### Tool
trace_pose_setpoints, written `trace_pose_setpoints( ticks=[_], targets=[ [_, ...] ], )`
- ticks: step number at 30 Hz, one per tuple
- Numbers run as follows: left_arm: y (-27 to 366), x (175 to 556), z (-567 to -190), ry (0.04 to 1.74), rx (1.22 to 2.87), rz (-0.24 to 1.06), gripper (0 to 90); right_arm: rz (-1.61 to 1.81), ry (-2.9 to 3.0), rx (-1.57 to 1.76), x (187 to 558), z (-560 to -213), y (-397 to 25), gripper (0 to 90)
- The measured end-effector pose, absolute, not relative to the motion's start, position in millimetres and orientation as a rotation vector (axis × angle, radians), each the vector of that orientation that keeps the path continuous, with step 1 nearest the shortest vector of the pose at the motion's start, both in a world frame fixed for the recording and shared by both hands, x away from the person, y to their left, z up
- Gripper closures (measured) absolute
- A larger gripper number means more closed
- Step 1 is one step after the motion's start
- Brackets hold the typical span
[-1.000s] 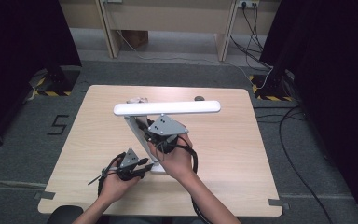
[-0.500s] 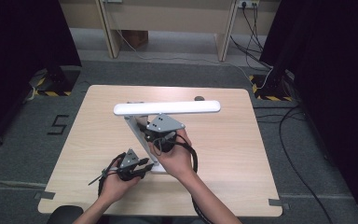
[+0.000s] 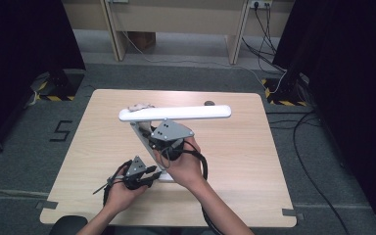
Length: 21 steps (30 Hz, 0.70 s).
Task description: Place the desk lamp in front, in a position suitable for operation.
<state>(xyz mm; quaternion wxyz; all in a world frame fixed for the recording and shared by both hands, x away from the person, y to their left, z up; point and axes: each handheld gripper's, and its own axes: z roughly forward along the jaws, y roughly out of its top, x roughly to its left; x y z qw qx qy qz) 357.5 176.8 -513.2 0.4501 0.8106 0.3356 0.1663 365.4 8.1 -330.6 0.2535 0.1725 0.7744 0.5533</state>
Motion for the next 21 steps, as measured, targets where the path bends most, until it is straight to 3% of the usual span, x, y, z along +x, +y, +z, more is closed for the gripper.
trace_pose_setpoints(
  ticks=[21],
  targets=[
    [175.6, 357.0, -513.3, 0.823, 2.004, 0.414, 66.9, 1.424, 2.153, 0.479, 364.4, -338.4, 8.9, 83.8]
  ],
)
